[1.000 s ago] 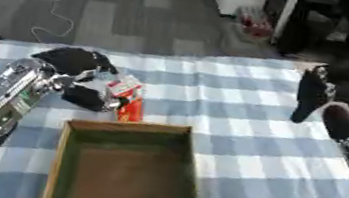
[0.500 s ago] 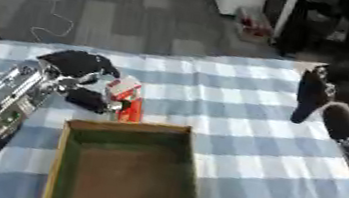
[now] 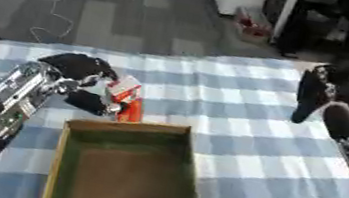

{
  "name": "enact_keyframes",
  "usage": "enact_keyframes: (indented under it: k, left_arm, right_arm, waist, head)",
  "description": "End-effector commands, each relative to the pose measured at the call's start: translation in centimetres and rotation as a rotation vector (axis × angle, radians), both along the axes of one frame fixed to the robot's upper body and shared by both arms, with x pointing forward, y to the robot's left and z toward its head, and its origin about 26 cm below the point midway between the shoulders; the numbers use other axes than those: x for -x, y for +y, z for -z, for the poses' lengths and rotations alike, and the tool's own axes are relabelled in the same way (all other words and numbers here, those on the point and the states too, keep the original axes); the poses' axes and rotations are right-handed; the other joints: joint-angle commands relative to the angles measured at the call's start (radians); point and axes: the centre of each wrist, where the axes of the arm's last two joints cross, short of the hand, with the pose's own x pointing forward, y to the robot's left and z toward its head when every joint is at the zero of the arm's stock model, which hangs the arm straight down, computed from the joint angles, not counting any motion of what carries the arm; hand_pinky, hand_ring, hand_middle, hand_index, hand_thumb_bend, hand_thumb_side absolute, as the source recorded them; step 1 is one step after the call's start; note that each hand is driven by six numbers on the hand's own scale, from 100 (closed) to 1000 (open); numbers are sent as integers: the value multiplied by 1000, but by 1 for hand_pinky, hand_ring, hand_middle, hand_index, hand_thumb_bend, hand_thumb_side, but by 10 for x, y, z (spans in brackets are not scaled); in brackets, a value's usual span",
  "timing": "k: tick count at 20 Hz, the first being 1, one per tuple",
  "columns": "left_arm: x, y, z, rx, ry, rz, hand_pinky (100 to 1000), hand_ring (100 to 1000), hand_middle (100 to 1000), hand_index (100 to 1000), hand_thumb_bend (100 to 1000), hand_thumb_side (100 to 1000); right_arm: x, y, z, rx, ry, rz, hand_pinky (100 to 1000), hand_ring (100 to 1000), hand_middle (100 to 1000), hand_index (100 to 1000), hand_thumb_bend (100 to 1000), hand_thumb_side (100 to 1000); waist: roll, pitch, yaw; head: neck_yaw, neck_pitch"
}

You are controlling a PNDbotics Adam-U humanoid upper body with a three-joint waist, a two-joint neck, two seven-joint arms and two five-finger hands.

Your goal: Pick up objects on the table and place them in the box.

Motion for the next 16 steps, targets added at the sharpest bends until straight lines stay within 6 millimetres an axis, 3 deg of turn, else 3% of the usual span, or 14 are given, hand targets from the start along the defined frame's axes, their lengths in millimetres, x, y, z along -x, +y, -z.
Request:
enact_keyframes:
  k: [1,16]
  left_arm:
    - [-4,-1,-14,-6,-42,5,707,749,834,915,315,1000]
    - [-11,2,-14,-4,-35,-23,699,740,825,911,288,1000]
  right_arm:
    - [1,2,-8,17,-42,-20,351,330,369,474,100,1000]
    - [1,4,-9,15,-46,-25,351,331,369,471,100,1000]
  waist:
    - [1,-10,-1]
    - [3,-9,-8]
  head:
    - [11,-10]
    - [11,-16]
